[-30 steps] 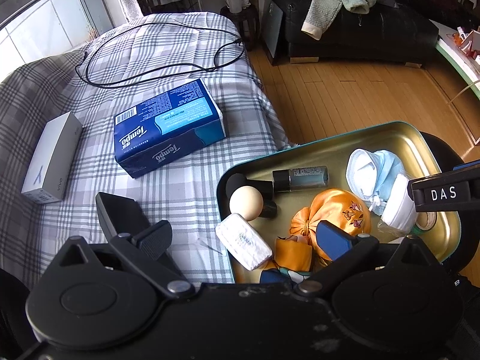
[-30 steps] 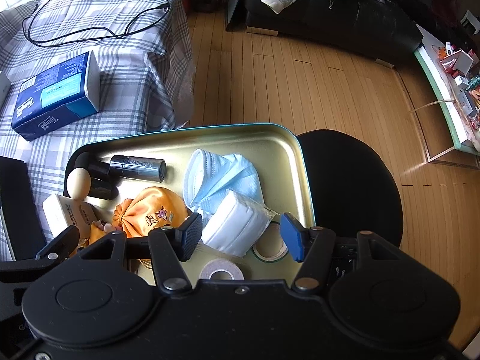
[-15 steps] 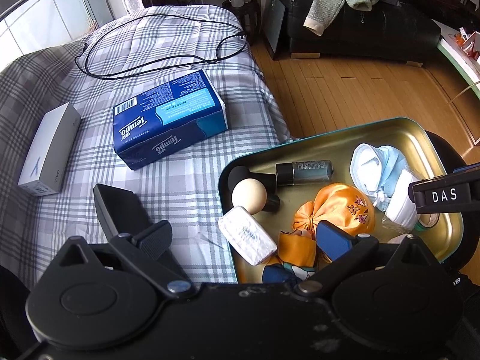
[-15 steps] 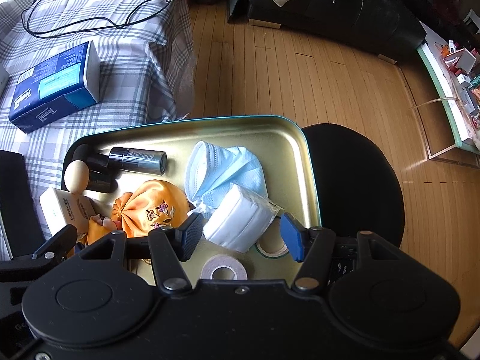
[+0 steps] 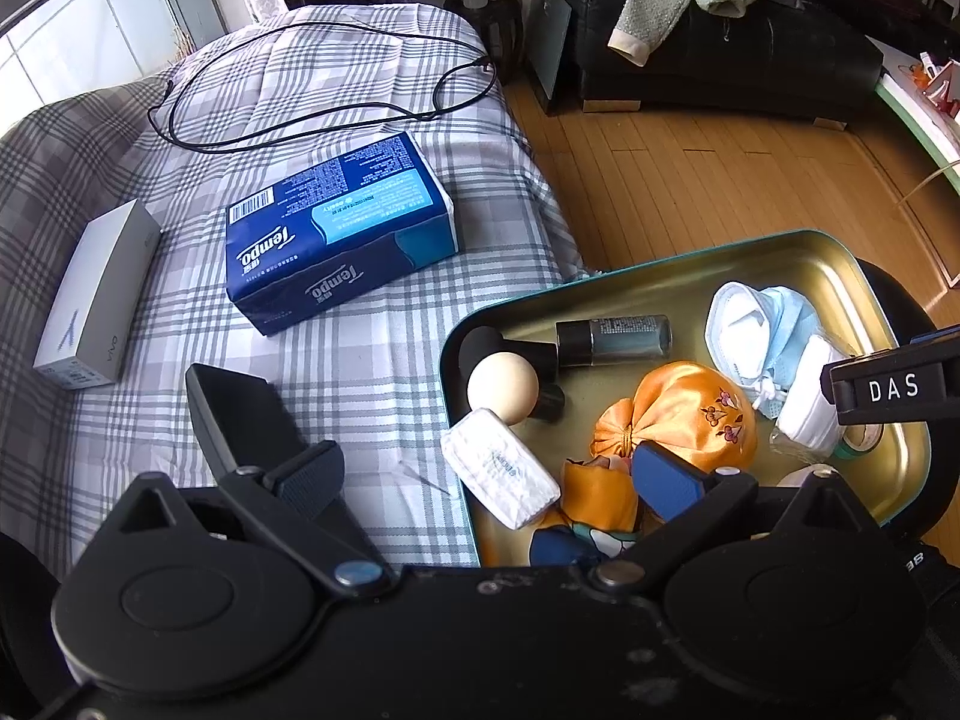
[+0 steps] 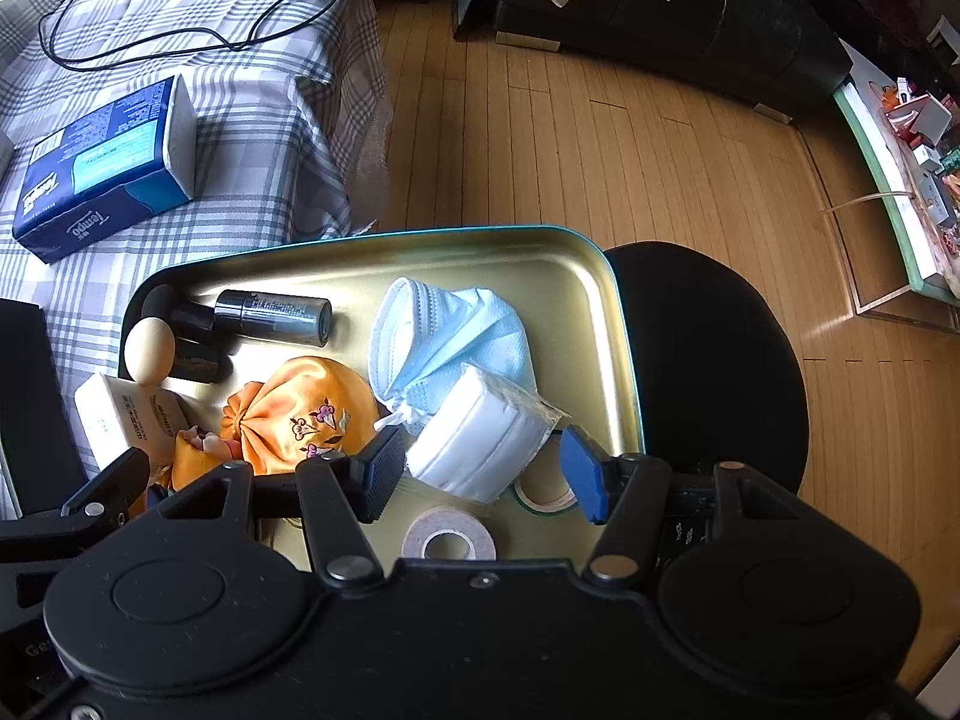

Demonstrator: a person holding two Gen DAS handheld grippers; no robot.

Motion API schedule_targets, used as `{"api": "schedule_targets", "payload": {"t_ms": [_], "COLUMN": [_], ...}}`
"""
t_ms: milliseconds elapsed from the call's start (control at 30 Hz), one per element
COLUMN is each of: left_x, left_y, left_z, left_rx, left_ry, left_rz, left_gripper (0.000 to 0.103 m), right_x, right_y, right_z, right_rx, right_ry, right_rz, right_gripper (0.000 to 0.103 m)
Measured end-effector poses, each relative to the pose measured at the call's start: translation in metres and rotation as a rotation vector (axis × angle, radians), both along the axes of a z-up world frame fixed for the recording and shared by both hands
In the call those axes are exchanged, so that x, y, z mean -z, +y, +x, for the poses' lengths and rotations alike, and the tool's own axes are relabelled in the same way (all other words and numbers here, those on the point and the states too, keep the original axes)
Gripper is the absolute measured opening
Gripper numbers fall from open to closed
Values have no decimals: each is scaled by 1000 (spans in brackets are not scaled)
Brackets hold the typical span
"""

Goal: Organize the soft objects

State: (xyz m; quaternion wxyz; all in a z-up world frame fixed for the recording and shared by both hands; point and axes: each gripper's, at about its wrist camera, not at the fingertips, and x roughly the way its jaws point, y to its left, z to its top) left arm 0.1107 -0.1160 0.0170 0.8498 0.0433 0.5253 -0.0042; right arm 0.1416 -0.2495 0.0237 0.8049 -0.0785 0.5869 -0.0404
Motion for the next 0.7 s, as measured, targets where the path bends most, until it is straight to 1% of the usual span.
{"api": "schedule_targets", "payload": {"t_ms": [700], "left_x": [1], "left_y": [-1], "left_z": [0], "left_rx": [6], "left_ry": [11], "left_rz": [0], "left_gripper": [103], "right_x": [0], "right_y": [0], "right_z": [0], "right_rx": [3], "right_ry": [2], "right_rz": [5], "right_gripper": [56]}}
